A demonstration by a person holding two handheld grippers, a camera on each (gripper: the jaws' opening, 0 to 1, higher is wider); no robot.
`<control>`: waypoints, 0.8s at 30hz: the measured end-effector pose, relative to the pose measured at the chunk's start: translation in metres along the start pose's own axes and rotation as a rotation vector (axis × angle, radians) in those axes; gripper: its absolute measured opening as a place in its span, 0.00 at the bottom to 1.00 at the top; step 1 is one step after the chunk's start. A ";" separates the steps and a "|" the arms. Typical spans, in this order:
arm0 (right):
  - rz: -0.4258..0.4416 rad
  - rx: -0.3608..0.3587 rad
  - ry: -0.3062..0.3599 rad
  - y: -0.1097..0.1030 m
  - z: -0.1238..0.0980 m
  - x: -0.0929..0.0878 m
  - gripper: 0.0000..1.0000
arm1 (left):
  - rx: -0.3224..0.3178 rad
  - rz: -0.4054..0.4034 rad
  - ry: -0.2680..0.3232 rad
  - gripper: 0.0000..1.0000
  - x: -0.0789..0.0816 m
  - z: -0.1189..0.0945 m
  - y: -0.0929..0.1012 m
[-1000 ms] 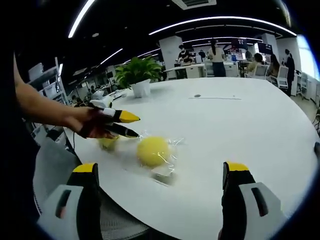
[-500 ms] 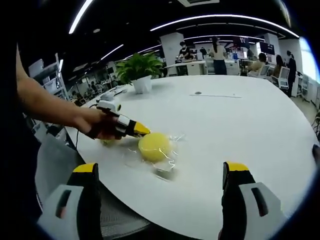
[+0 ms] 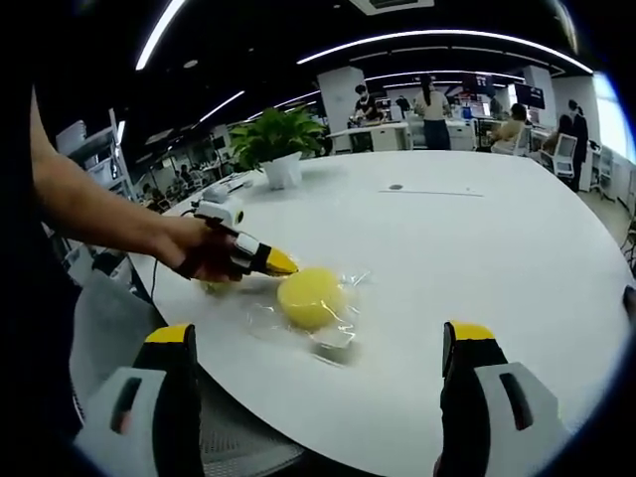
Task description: Compare the silicone blocks by pressing each to a similar depth, holding the contact briefly, and releasing to observe deformation and rebound differences across the visible hardness samples.
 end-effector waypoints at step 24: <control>0.036 0.011 0.067 0.003 0.008 0.020 0.96 | -0.090 0.254 0.018 0.00 0.020 -0.021 0.052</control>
Point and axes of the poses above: the point that each gripper's makers call its tool centre point, and the gripper's own axes: z roughly forward along the fingers, y roughly to its right, x roughly out of its top, the point moved 4 cm from there along -z, roughly backward along the fingers, and after that the axes turned 6 degrees about -x, right-handed, at the moved point
